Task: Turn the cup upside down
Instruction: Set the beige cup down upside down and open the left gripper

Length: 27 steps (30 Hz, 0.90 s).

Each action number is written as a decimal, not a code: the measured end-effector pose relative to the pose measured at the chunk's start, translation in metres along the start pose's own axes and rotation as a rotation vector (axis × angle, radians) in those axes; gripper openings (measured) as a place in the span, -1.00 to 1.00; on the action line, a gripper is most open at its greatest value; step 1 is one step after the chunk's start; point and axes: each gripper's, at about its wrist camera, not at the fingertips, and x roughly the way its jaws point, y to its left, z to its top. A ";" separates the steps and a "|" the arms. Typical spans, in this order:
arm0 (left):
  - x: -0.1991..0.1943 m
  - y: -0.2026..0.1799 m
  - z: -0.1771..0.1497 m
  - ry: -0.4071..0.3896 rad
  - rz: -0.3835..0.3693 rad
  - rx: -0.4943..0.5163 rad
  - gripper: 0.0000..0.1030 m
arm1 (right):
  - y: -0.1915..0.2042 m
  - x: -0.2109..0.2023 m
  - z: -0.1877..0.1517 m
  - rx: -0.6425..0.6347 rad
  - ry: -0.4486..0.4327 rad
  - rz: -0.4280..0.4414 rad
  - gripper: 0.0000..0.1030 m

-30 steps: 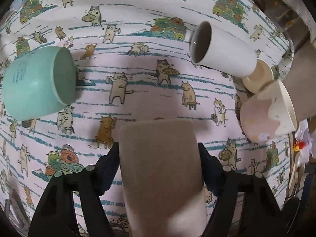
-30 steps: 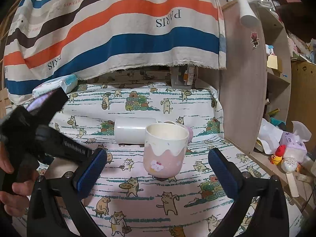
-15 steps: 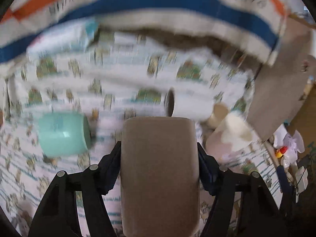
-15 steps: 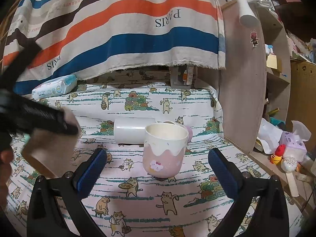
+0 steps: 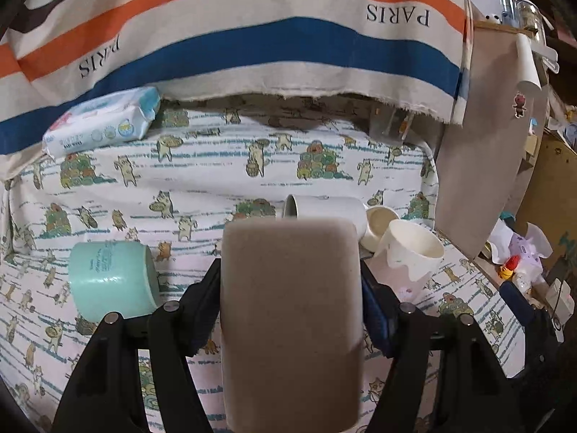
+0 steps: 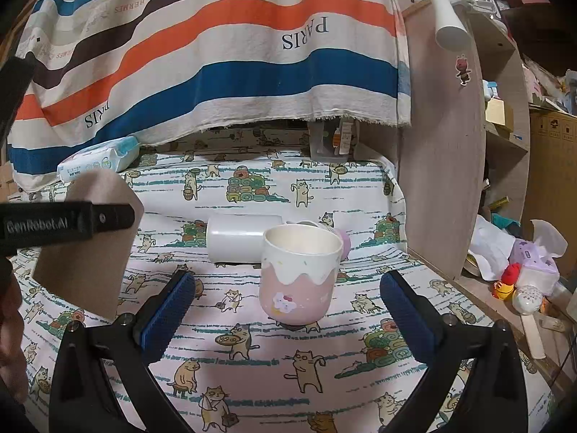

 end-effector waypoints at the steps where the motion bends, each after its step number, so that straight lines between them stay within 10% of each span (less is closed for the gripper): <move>1: 0.001 0.000 0.000 0.003 -0.001 -0.001 0.30 | 0.000 0.000 0.000 0.000 0.000 0.000 0.99; 8: 0.008 0.000 -0.002 0.052 -0.009 0.006 -0.12 | 0.000 0.000 0.000 0.000 0.000 0.000 0.99; 27: -0.019 0.020 -0.014 -0.001 -0.037 -0.027 -0.10 | 0.000 0.000 0.000 0.000 0.001 0.000 0.99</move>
